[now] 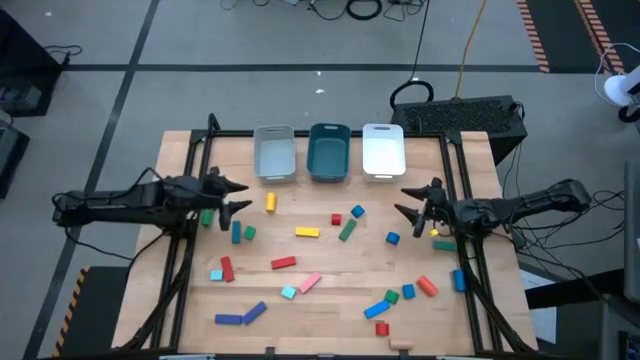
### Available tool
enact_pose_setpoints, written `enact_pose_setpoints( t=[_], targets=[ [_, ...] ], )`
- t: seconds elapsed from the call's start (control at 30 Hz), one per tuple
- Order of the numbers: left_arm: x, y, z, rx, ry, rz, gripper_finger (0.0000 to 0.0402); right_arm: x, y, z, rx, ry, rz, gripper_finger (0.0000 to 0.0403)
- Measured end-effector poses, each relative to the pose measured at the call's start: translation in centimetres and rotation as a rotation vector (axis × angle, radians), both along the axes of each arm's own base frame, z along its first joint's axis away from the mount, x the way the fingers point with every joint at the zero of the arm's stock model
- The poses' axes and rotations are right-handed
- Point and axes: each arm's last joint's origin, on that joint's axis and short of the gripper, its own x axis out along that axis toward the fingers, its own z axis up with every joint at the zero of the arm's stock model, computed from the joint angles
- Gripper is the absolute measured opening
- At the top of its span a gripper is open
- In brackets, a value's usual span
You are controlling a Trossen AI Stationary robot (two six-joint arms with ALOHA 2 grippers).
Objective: Sort blocks by size
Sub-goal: Put the green cylinder block into the gray bin
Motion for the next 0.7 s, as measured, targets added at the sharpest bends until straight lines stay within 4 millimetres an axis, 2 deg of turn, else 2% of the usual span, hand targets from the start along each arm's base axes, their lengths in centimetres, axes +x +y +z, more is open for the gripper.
enact_pose_setpoints(
  t=[0.2,0.37,0.57,0.7],
  targets=[
    [0.2,-0.1,2.8,-0.063,0.093,-0.017,0.0228,0.4,0.2,-0.3,0.01,0.024,0.041,0.0258],
    [-0.2,-0.1,4.1,-0.131,0.346,0.028,0.0228,0.7,0.3,-0.6,-0.004,0.061,0.052,0.0258],
    [0.9,0.0,2.8,-0.143,0.671,0.041,0.0229,1.0,0.3,-0.6,-0.038,0.07,0.058,0.0258],
    [1.8,-0.1,1.6,-0.119,0.836,-0.039,0.0239,1.1,0.3,-0.6,-0.031,0.067,0.057,0.0258]
  ],
)
